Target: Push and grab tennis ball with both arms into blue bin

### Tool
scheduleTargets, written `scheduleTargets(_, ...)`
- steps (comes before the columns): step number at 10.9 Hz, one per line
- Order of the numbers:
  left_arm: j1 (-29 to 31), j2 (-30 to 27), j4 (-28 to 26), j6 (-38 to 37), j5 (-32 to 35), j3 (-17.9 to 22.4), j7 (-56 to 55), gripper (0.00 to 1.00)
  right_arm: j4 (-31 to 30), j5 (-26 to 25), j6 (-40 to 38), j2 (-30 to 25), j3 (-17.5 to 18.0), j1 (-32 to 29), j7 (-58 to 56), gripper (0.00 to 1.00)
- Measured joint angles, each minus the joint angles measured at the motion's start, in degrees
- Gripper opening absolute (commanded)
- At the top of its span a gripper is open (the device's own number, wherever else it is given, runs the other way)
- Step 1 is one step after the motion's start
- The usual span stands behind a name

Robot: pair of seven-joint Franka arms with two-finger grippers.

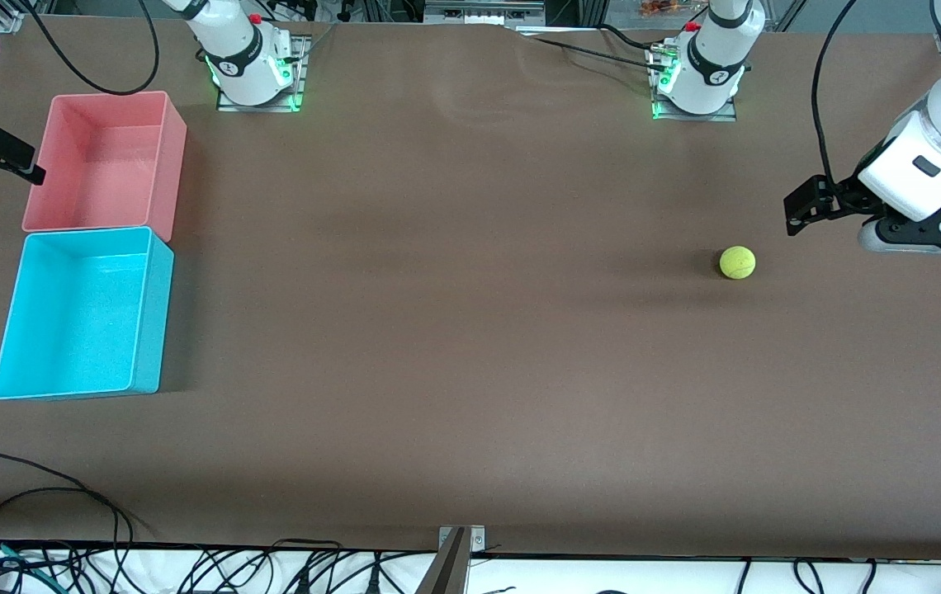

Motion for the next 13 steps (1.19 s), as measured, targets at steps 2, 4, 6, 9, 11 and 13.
scheduleTargets(2,0.52,0.83,-0.11,-0.03,0.63,0.51,0.00,0.74,0.00,0.00,0.03,0.02,0.12,0.00,0.00,1.00)
scheduleTargets(4,1.25,2.18,-0.11,-0.03,0.65,0.60,0.00,0.22,0.00,0.00,0.15,0.03,0.13,0.00,0.00,1.00)
scheduleTargets(6,1.73,2.97,-0.08,-0.02,1.06,1.26,-0.02,0.00,0.01,0.00,0.34,0.03,0.10,-0.03,0.01,1.00)
scheduleTargets(9,3.69,2.93,0.19,-0.08,3.87,2.00,0.13,0.00,0.01,0.00,0.74,0.04,0.11,-0.02,0.01,1.00)
scheduleTargets(11,6.99,3.05,0.16,-1.77,3.15,2.15,-3.10,0.00,0.01,0.00,1.41,0.04,0.13,-0.01,0.01,1.00)
scheduleTargets(13,13.24,3.42,-1.02,-2.37,-3.68,2.40,-14.10,0.00,0.01,0.00,1.89,0.04,0.18,0.02,0.02,1.00)
